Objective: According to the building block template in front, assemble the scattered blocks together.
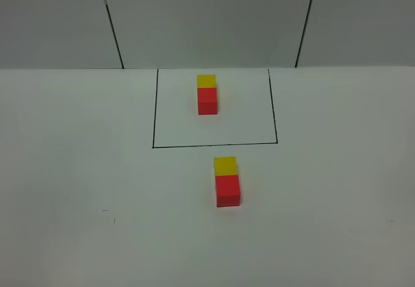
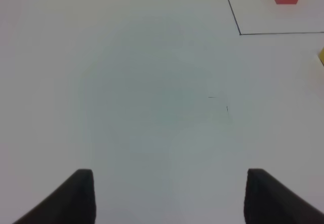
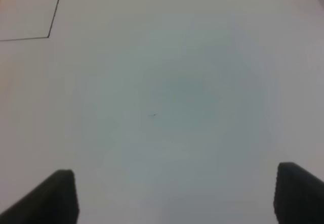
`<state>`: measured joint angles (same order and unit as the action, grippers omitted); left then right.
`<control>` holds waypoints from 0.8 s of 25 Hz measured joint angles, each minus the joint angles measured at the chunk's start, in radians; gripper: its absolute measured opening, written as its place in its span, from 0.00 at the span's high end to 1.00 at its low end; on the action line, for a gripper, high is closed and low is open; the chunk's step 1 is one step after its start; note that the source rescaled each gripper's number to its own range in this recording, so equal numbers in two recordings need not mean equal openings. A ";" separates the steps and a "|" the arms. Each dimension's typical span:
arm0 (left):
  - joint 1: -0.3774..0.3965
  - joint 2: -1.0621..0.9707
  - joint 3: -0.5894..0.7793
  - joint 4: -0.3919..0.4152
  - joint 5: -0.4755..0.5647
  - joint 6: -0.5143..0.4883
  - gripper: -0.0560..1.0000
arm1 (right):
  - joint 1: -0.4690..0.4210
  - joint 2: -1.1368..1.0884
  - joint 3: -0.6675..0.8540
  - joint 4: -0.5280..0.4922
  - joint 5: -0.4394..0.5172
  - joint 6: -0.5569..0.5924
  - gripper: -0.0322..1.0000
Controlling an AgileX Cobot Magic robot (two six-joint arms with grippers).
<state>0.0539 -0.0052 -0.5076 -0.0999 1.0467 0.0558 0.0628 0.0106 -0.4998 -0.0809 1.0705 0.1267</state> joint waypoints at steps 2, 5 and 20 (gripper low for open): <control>0.000 0.000 0.000 0.000 0.000 0.000 0.56 | 0.000 0.000 0.000 0.000 0.000 0.000 0.37; 0.000 0.000 0.000 0.000 0.000 0.000 0.56 | 0.000 0.000 0.000 0.000 0.000 0.000 0.37; 0.000 0.000 0.000 0.000 0.000 0.000 0.56 | -0.024 0.000 0.000 -0.006 0.001 0.024 0.37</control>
<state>0.0539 -0.0052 -0.5076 -0.0999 1.0467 0.0558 0.0386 0.0106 -0.4997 -0.0870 1.0714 0.1505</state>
